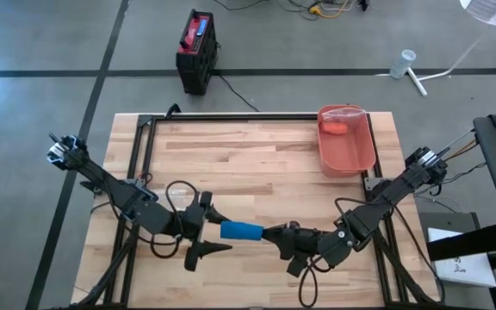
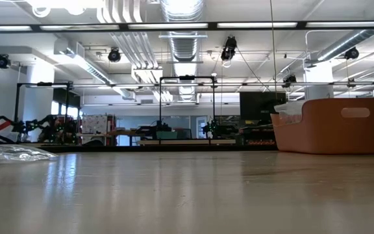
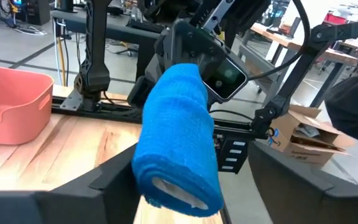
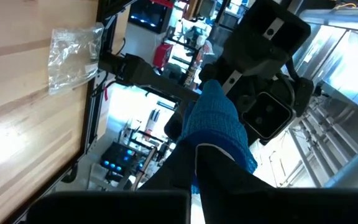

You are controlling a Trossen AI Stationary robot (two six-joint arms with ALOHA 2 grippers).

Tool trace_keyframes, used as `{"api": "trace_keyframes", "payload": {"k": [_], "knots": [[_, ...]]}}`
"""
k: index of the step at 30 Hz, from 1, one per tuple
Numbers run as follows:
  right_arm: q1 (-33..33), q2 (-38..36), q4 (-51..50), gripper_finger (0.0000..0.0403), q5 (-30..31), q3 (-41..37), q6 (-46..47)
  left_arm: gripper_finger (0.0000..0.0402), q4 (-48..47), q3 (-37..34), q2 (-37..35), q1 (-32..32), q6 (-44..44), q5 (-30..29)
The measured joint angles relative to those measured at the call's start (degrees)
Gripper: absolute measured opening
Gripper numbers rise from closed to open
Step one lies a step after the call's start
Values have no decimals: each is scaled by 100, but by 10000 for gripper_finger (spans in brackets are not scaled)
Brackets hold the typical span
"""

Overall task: Roll bandage
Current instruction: Roll the blue bandage

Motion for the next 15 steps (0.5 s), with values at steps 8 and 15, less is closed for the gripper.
{"api": "trace_keyframes", "payload": {"k": [8, 15], "knots": [[4, 0, 5, 7, -11, 0, 217, 121, 3, 0, -1, 7, -2, -6], [2, -22, -214, 70, -542, 0, 4588, 29, -18, -2, -1, 0, 357, -25]]}}
